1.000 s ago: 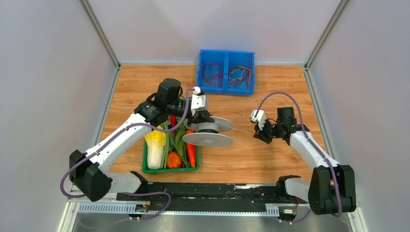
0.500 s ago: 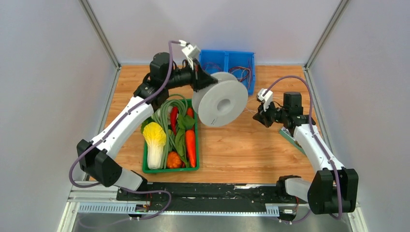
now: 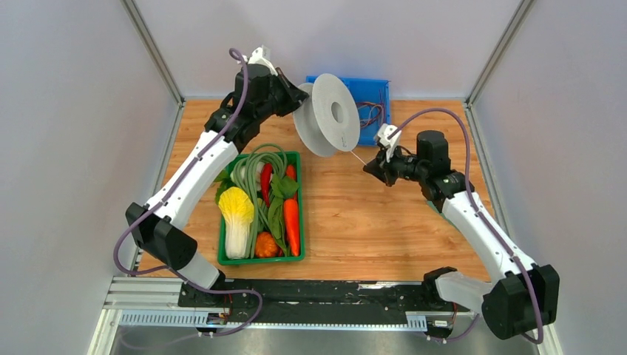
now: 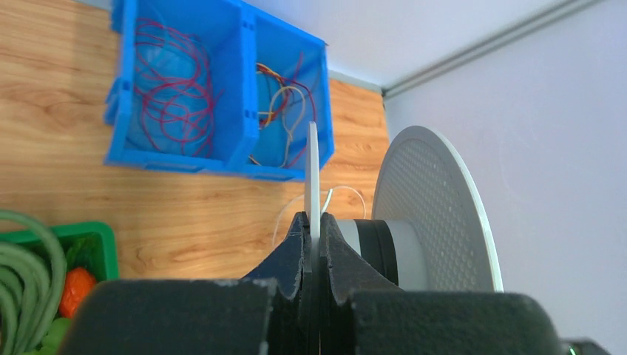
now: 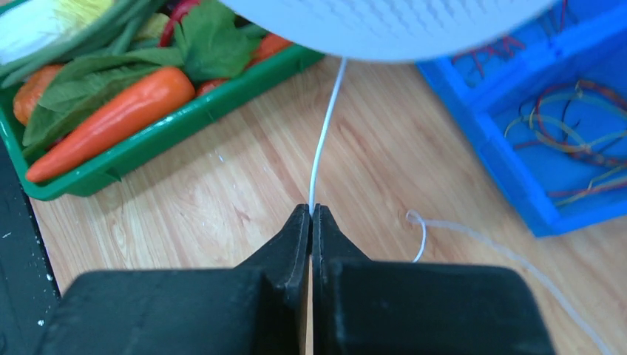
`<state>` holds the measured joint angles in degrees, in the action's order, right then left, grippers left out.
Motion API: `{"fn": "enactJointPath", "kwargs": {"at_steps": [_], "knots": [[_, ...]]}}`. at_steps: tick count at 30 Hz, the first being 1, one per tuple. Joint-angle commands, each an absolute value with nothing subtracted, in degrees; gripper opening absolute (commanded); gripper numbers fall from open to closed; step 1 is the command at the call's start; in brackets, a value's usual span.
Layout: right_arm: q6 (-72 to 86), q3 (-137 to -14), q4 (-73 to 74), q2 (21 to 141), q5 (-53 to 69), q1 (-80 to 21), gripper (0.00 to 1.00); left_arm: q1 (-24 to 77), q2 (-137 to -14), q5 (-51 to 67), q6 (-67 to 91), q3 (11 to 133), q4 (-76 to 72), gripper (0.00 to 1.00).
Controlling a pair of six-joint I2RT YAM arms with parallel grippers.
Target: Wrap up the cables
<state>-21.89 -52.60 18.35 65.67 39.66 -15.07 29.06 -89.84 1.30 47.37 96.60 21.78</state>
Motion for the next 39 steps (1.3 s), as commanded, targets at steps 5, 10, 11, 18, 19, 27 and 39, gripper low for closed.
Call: {"fn": "enactJointPath", "kwargs": {"at_steps": [5, 10, 11, 18, 19, 27, 39], "knots": [[-30.82, -53.27, 4.68, 56.87, 29.55, -25.21, 0.0, 33.04, -89.74, -13.53, 49.57, 102.48, 28.82, 0.0], [-42.43, -48.87, -9.99, 53.79, 20.23, -31.54, 0.0, 34.28, -90.18, -11.61, 51.41, 100.38, 29.97, 0.0], [-43.67, -48.35, -12.28, 53.7, 19.08, -32.07, 0.0, 34.28, -90.09, -10.38, 51.42, 99.76, 29.45, 0.0], [-45.18, -48.16, -21.17, 54.4, 20.82, -32.26, 0.0, 35.59, -90.53, -8.17, 50.63, 99.05, 28.92, 0.0], [-45.18, -48.08, -21.96, 54.49, 21.44, -32.26, 0.0, 35.68, -90.53, -8.09, 50.45, 98.97, 28.92, 0.0], [-44.39, -48.43, -29.35, 55.99, 20.04, -32.78, 0.04, 35.95, -90.18, -6.15, 50.1, 96.5, 28.57, 0.0], [-44.38, -50.27, -29.27, 56.25, 22.59, -33.05, 0.06, 35.95, -90.88, -3.25, 47.37, 95.89, 26.46, 0.0]]}}
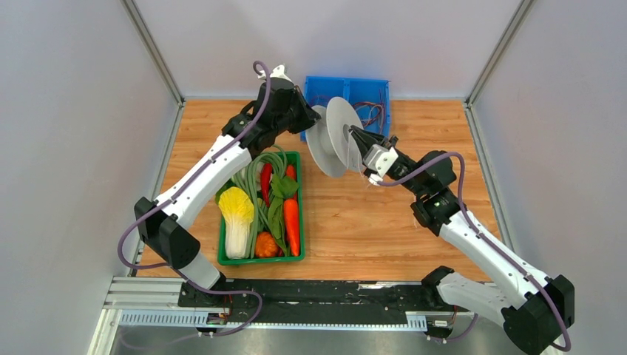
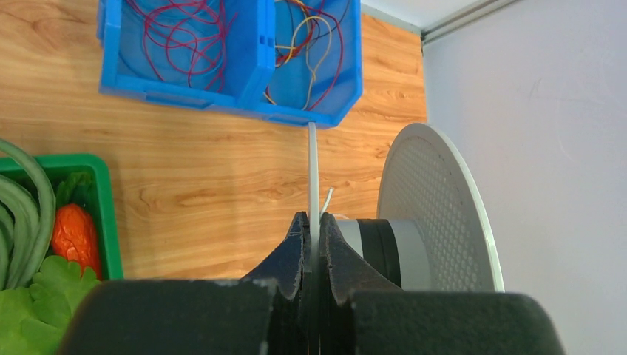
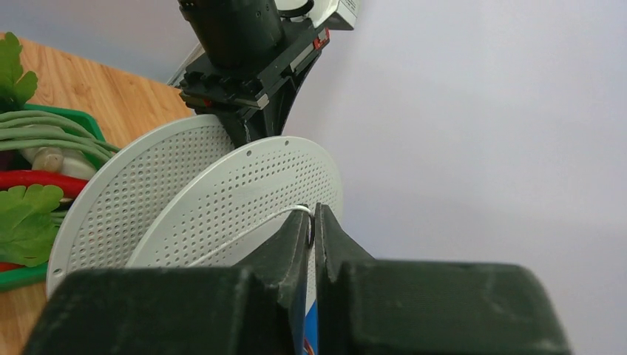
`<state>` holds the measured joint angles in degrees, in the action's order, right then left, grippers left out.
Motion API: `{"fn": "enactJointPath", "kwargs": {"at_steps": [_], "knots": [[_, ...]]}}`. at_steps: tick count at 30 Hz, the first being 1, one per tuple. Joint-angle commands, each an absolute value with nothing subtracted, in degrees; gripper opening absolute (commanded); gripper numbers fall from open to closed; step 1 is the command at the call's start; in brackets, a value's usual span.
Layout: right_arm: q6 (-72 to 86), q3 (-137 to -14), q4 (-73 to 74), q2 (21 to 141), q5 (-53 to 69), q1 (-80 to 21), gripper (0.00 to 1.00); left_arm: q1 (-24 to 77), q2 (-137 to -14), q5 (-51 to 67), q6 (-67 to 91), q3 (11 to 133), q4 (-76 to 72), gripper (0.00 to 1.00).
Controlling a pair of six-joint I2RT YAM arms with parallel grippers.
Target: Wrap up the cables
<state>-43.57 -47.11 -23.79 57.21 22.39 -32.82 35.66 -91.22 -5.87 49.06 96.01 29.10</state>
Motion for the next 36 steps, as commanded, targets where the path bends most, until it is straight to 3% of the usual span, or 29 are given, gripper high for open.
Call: {"fn": "enactJointPath", "kwargs": {"at_steps": [1, 10, 15, 25, 33, 36], "knots": [[-44.65, -50.45, -29.27, 56.42, 22.67, -33.05, 0.06, 36.03, -90.88, -3.08, 47.2, 95.71, 26.28, 0.0], [-45.44, -53.96, -28.04, 58.45, 23.46, -33.05, 0.15, 37.61, -90.27, -2.46, 43.33, 91.68, 26.02, 0.0], [-44.3, -56.77, -26.63, 59.85, 25.49, -33.13, 0.0, 38.76, -90.26, -2.29, 40.61, 91.05, 25.49, 0.0], [-46.05, -60.91, -26.81, 64.69, 20.04, -32.96, 0.0, 40.17, -88.42, -0.35, 31.04, 88.16, 21.89, 0.0], [-44.74, -63.71, -20.93, 65.83, 23.28, -29.8, 0.0, 40.43, -79.82, 21.15, 13.65, 73.67, 1.69, 0.0], [-43.42, -65.47, -15.92, 65.57, 26.62, -26.99, 0.0, 39.82, -77.79, 30.9, 10.03, 71.28, 0.35, 0.0]]}}
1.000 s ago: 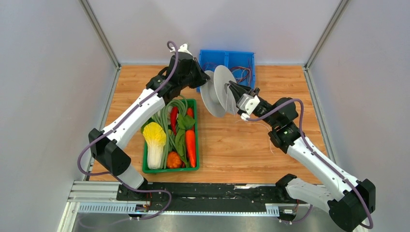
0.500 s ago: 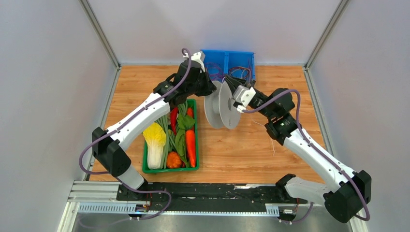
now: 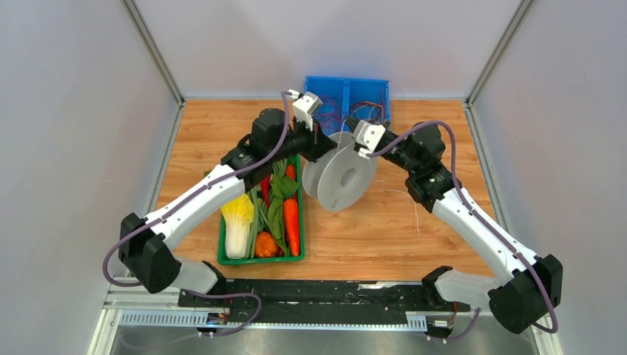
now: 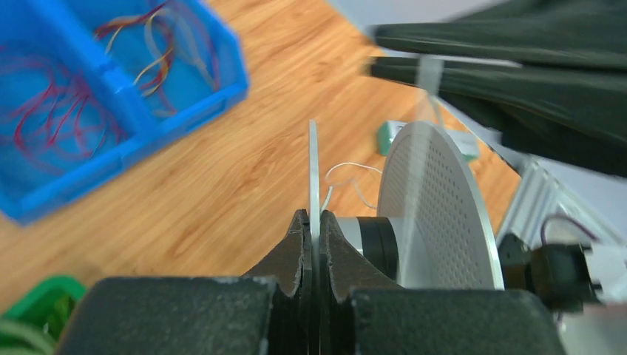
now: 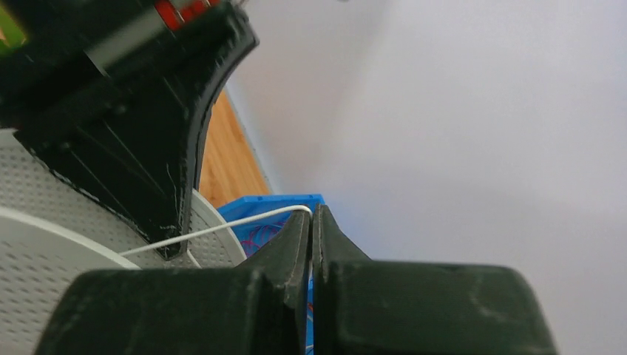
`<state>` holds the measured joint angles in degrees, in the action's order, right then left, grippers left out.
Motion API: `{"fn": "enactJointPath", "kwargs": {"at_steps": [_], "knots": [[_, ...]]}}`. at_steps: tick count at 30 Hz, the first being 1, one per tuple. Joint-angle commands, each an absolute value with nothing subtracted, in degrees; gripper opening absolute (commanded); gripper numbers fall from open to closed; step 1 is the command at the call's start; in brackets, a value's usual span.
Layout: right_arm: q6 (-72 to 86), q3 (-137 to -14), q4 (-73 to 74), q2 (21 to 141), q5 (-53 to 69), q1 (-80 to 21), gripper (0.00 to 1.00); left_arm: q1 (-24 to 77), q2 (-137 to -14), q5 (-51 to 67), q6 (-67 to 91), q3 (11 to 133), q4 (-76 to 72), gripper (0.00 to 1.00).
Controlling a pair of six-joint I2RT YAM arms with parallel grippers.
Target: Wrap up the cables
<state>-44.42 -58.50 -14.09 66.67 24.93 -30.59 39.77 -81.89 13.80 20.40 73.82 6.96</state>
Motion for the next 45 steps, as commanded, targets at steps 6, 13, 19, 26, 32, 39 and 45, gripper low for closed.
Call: {"fn": "enactJointPath", "kwargs": {"at_steps": [6, 13, 19, 26, 32, 39, 45], "knots": [[-41.04, -68.11, -7.04, 64.16, 33.57, -20.05, 0.0, 35.61, -77.34, 47.26, 13.7, 71.1, -4.99, 0.0], [-40.78, -66.8, -2.11, 63.37, 36.39, -13.45, 0.0, 30.15, -77.96, 55.98, 32.39, 71.28, -19.12, 0.0], [-40.26, -62.76, -0.79, 63.89, 35.95, -10.03, 0.0, 27.77, -79.19, 56.16, 47.29, 72.77, -28.13, 0.0], [-36.66, -59.68, 1.85, 64.34, 36.39, -7.47, 0.0, 24.88, -79.19, 53.36, 50.53, 77.42, -24.18, 0.0], [-31.56, -57.92, 2.46, 62.67, 36.83, -6.5, 0.04, 22.77, -79.98, 51.86, 50.45, 81.47, -21.71, 0.0], [-26.9, -54.41, 4.48, 60.38, 37.62, -6.15, 0.18, 20.48, -80.86, 45.28, 54.04, 87.62, -13.38, 0.0], [-24.96, -51.86, 5.8, 59.24, 36.39, -6.15, 0.64, 19.07, -81.65, 37.45, 59.14, 92.1, -3.97, 0.0]]}}
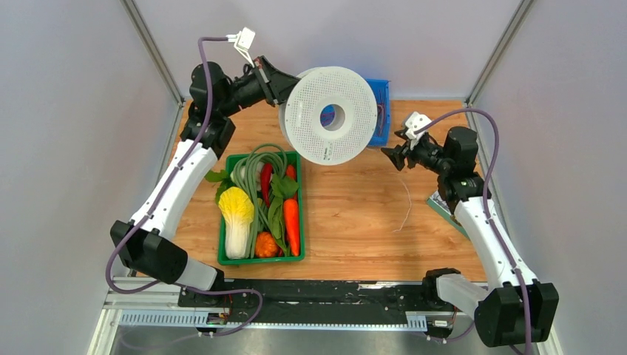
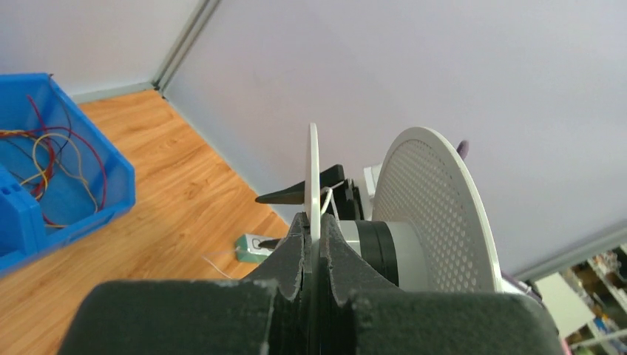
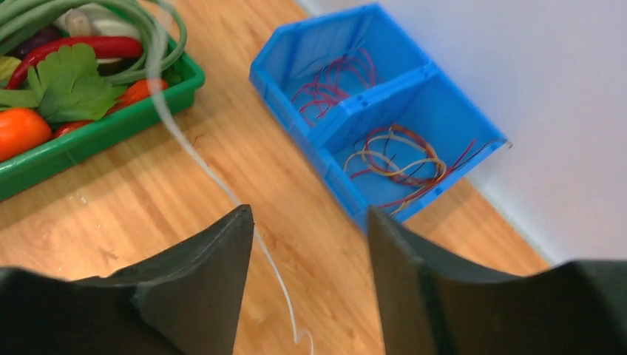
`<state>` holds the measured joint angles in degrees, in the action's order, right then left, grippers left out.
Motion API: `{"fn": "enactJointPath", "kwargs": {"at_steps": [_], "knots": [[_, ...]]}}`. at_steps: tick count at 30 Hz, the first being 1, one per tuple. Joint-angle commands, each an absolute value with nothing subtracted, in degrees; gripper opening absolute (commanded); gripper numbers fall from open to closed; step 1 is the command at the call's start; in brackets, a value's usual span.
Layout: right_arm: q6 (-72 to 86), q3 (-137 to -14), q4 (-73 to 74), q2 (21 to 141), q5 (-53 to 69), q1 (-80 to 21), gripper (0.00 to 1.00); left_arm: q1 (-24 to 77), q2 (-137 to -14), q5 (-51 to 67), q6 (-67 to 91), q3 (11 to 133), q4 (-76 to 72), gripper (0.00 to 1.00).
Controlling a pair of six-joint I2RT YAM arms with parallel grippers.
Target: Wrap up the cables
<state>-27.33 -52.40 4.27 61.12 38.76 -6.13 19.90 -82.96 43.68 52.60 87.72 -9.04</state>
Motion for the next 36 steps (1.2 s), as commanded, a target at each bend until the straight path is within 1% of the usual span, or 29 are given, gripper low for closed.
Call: {"fn": "enactJointPath", "kwargs": {"at_steps": [1, 3, 5, 8, 11, 13, 16, 20, 25, 30, 32, 33, 36], "knots": [[-25.05, -51.94, 6.24, 59.15, 36.04, -6.07, 0.7, 18.9, -81.65, 36.31, 59.93, 92.54, -3.35, 0.0], [-25.75, -51.68, 8.08, 59.24, 35.95, -6.06, 0.8, 18.81, -81.65, 33.06, 60.82, 94.3, -0.28, 0.0], [-25.84, -50.89, 9.05, 59.33, 35.6, -6.06, 0.86, 18.55, -81.65, 30.86, 62.4, 95.45, 2.89, 0.0], [-26.71, -48.26, 9.32, 59.59, 36.03, -5.98, 0.93, 17.93, -81.21, 28.92, 64.68, 95.36, 3.87, 0.0], [-27.42, -46.24, 8.71, 61.25, 36.91, -5.98, 0.98, 17.32, -80.86, 28.22, 66.0, 94.22, 3.6, 0.0], [-27.77, -45.44, 8.09, 63.62, 37.44, -6.24, 1.0, 16.97, -80.68, 28.65, 66.09, 93.78, 3.26, 0.0], [-25.41, -46.14, 7.04, 68.19, 38.14, -6.59, 1.0, 16.7, -80.51, 29.09, 66.44, 92.64, 2.47, 0.0], [-21.28, -47.72, 1.86, 74.51, 38.76, -7.73, 1.0, 16.52, -80.51, 29.18, 66.71, 91.5, 1.85, 0.0], [-20.83, -50.36, -4.65, 81.37, 37.01, -10.54, 1.0, 16.44, -80.77, 29.18, 66.8, 91.32, 2.2, 0.0], [-19.25, -55.1, -6.5, 88.4, 37.0, -11.25, 0.96, 16.0, -81.04, 29.0, 66.18, 90.79, 1.5, 0.0], [-18.72, -56.77, -7.03, 90.87, 36.65, -11.77, 0.92, 15.91, -81.12, 28.92, 66.27, 90.79, 1.14, 0.0], [-18.29, -57.39, -7.47, 92.18, 36.3, -11.95, 0.86, 15.65, -81.21, 28.92, 66.1, 90.88, 1.06, 0.0], [-16.44, -59.5, -7.73, 94.91, 35.86, -12.13, 0.59, 15.03, -81.56, 28.13, 66.35, 91.58, 1.93, 0.0]]}}
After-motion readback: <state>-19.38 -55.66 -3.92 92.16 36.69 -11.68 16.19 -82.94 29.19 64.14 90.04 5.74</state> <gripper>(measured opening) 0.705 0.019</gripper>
